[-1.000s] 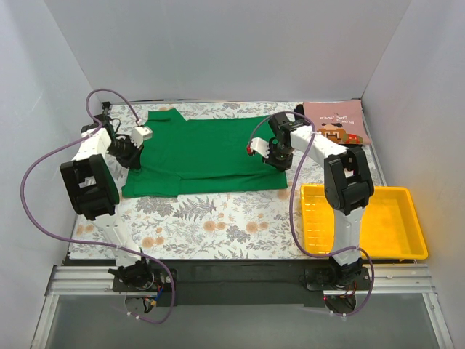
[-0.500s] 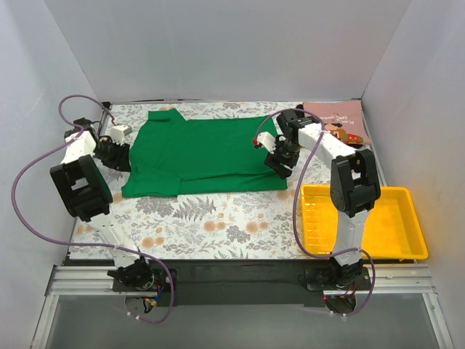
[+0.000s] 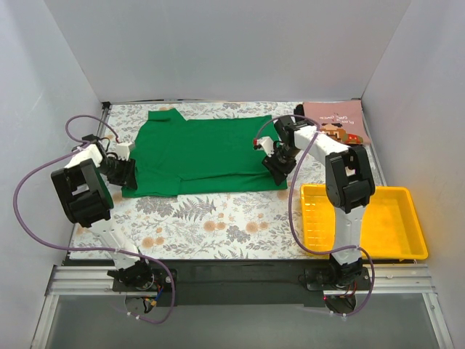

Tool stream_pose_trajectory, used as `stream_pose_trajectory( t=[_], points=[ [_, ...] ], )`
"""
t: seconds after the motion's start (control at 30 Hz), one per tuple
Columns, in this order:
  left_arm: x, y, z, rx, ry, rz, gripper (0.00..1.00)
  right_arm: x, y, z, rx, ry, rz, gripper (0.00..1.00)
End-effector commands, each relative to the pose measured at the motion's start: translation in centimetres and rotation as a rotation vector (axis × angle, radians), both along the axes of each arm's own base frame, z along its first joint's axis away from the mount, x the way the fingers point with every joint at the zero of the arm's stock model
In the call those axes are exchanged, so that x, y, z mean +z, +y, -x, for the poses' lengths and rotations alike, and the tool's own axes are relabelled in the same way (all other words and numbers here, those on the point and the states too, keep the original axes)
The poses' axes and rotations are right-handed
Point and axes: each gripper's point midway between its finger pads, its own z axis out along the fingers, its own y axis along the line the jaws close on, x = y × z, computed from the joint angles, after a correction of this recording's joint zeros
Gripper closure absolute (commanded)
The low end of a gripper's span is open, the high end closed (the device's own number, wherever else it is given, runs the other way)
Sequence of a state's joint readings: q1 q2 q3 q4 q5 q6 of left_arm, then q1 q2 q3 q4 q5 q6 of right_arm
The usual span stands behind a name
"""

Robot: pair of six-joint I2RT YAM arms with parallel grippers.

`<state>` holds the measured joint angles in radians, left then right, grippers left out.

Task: Fold and stack the t-shirts
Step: Fold the tshirt

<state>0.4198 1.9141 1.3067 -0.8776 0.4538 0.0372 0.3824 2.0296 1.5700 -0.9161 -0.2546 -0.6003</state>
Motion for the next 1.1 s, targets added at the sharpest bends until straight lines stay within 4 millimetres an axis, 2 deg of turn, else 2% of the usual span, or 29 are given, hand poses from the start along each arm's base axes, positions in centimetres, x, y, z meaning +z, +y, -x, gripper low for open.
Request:
stream_pose_trajectory(
  t=[0.0,0.27,0.57,0.8,1.07],
  points=[
    [-0.4,0.7,-0.1,0.022,-0.011,-0.035,0.60,-0.9,0.0,0.4,-0.062,0.041,0.014,0.49],
    [-0.6,0.4,0.6,0.014,-0.010,-0.041,0.60,-0.2,-1.0,0.1,-0.139,0.038,0.029,0.50],
    [-0.1,0.5,0.3,0.009,-0.021,-0.039,0.60,-0.1,-0.7,-0.9,-0.204,0.058,-0.001,0.45],
    [0.2,0.5,-0.1,0.009,-0.029,-0.037,0.60,-1.0,-0.7,-0.4,-0.210,0.109,-0.005,0.54],
    [0.4,0.5,-0.3,0.009,-0.033,-0.029,0.60,-1.7,-1.0,-0.4,-0.221,0.131,0.005,0.57]
  ],
)
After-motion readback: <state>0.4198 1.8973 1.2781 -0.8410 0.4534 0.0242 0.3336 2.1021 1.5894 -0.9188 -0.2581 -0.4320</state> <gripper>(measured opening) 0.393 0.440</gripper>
